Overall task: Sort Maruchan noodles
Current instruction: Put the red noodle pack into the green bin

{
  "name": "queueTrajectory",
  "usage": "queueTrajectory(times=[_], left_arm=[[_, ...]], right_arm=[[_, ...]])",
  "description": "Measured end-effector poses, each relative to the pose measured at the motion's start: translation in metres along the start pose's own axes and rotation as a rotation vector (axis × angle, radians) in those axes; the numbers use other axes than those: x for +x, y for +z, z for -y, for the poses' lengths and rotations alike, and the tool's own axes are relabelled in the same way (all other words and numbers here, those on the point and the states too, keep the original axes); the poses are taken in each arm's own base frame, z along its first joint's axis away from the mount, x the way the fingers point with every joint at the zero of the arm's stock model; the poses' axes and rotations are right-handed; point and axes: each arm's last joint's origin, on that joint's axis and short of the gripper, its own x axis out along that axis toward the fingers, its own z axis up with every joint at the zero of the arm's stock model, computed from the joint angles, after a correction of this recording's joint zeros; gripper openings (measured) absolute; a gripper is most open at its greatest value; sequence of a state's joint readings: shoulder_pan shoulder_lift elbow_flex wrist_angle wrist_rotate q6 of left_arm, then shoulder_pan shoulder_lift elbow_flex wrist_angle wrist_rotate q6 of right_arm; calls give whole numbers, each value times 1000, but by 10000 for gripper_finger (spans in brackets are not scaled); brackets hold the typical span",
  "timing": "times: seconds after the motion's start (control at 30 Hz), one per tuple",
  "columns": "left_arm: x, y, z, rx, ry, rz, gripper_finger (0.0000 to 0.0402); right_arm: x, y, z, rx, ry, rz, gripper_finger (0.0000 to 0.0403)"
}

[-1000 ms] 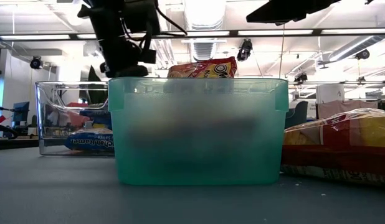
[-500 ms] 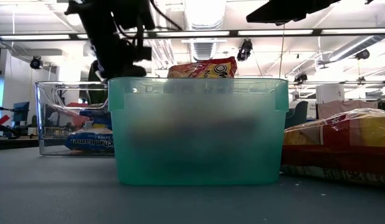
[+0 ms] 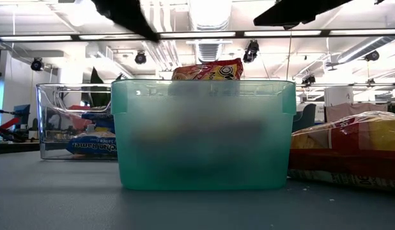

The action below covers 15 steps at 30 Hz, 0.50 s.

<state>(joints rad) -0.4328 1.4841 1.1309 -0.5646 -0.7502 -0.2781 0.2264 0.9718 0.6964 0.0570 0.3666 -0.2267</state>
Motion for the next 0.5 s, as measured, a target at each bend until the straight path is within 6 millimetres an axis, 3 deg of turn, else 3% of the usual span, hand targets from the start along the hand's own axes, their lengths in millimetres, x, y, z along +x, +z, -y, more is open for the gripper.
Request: queueTrajectory(times=[0.2, 0.5], left_arm=[[-28, 2, 31, 118, -110, 134, 0], [-32, 1, 33, 124, -76, 150, 0]], right_arm=[[0, 0, 0, 24, 0, 0, 9], [0, 0, 0, 46, 0, 0, 9]])
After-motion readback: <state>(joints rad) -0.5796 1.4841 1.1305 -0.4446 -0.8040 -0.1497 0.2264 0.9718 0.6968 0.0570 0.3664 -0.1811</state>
